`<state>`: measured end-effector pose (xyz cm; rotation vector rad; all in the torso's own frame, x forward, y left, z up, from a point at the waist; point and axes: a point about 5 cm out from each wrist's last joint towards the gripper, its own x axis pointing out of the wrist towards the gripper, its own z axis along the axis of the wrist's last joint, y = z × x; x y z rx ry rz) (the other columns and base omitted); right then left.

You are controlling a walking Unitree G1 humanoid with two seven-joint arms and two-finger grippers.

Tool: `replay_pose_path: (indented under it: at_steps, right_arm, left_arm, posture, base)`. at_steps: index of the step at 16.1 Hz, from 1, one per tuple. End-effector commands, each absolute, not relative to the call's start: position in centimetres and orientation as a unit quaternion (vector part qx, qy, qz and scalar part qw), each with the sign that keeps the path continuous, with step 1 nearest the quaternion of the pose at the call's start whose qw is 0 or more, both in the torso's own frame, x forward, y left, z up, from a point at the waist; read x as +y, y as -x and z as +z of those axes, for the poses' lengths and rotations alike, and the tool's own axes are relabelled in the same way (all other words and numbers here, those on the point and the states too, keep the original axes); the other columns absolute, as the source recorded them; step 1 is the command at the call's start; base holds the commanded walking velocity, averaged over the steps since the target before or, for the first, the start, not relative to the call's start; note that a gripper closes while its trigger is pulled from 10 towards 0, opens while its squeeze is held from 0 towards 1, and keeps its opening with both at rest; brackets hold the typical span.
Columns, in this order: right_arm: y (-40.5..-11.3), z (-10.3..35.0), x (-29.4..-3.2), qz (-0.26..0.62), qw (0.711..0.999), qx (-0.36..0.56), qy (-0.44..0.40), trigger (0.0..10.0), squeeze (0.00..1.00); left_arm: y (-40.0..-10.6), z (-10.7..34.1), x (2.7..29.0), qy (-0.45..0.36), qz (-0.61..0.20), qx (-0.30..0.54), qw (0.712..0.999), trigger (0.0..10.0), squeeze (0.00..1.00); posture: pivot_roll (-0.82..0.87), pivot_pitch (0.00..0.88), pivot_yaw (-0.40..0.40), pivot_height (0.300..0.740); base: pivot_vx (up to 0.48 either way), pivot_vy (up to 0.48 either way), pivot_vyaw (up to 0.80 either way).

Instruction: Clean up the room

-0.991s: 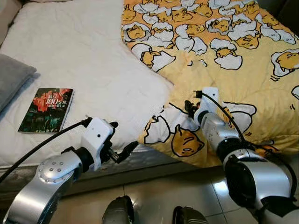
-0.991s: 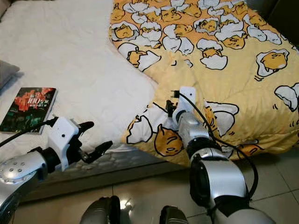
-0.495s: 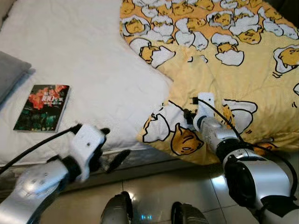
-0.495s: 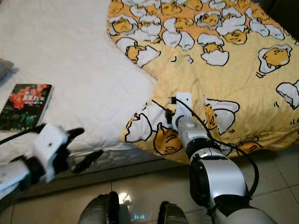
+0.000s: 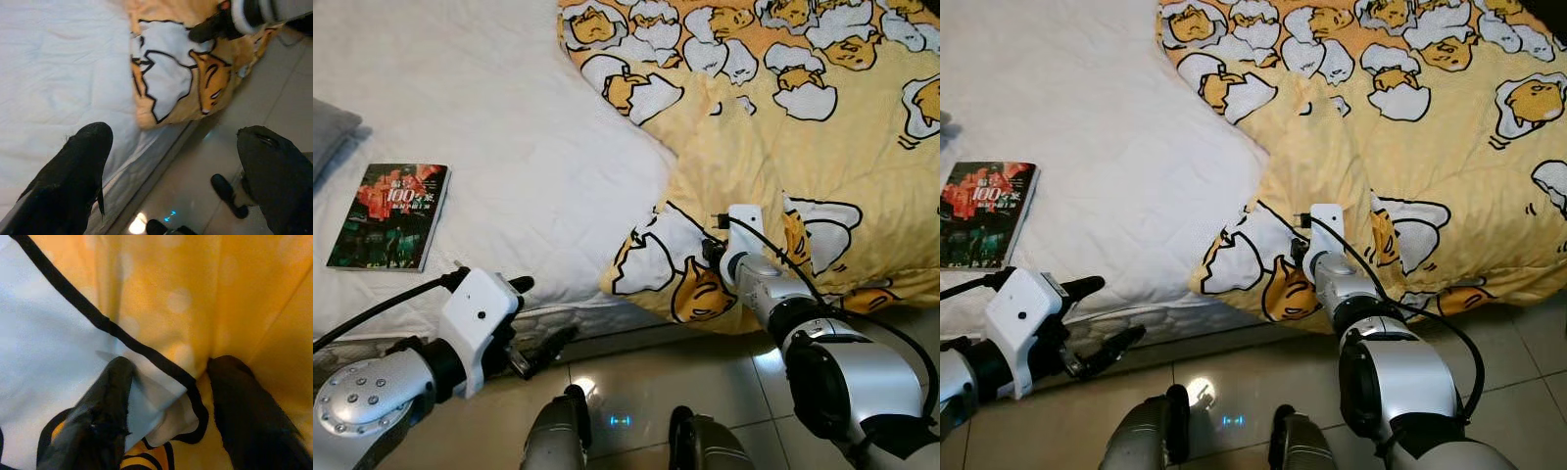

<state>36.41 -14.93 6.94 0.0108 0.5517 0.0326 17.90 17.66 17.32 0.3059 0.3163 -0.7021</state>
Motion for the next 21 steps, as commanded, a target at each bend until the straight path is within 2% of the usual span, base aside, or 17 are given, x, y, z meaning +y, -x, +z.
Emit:
replay_pose_path:
  at_steps: [1,16,20,21]
  right_arm:
    - [-35.7,5.9,-15.4,0.012,0.957,0.29,-0.001,0.0,0.0]
    - [-36.2,6.7,-15.7,0.027,0.964,0.263,-0.015,0.0,0.0]
    - [-36.4,7.5,-14.2,0.135,0.967,0.211,-0.044,0.0,0.0]
    - [-35.8,7.3,-13.6,0.209,0.957,0.194,-0.058,0.0,0.0]
  left_arm:
    - [-17.4,17.5,17.5,-0.146,-0.351,0.159,0.911,10.0,0.0]
    - [-17.8,17.6,17.7,-0.149,-0.346,0.163,0.912,10.0,0.0]
    - [-18.3,17.7,17.6,-0.148,-0.343,0.153,0.915,10.0,0.0]
    - [-18.5,17.7,17.5,-0.147,-0.343,0.15,0.916,10.0,0.0]
  posture:
    - [0.27,0.302,0.003,0.74]
    - [0.27,0.281,0.003,0.74]
    - [0.26,0.261,-0.005,0.74]
    - [0.25,0.258,-0.003,0.74]
  base:
    - [0.0,0.0,0.0]
    - [0.0,0.0,0.0]
    - [0.0,0.0,0.0]
    - [0.0,0.0,0.0]
